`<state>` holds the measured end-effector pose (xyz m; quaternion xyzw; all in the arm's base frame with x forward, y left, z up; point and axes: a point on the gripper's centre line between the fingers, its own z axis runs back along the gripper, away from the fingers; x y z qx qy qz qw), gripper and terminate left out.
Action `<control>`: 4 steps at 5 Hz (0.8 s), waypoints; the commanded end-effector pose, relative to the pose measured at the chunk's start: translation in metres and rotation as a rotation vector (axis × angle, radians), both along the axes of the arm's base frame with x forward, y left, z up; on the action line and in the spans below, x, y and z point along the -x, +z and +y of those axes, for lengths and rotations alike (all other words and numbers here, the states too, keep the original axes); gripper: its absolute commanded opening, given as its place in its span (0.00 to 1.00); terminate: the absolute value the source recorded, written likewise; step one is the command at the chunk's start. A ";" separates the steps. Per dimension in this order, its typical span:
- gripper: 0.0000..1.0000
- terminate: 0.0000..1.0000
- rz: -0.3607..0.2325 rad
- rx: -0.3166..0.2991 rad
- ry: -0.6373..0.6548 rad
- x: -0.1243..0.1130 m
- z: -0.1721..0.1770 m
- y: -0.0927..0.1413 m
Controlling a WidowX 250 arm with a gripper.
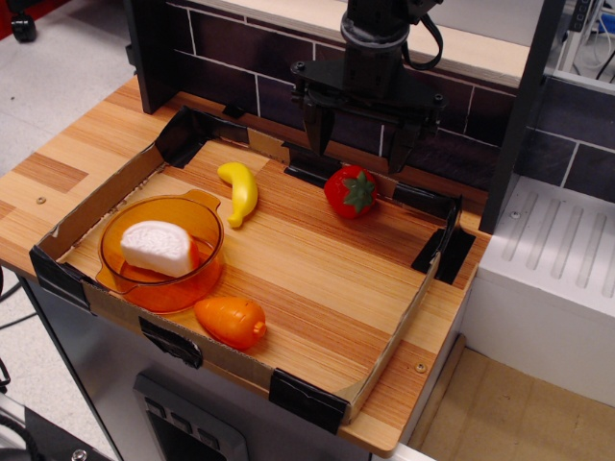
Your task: Take sushi out of pot
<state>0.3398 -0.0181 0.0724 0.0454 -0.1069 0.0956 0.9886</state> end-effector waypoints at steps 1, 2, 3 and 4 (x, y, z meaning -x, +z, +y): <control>1.00 0.00 0.000 0.000 0.000 0.000 0.000 0.000; 1.00 0.00 0.036 0.059 -0.165 0.010 -0.001 0.013; 1.00 0.00 0.047 0.100 -0.311 0.017 0.007 0.024; 1.00 0.00 0.094 0.101 -0.513 0.025 0.016 0.032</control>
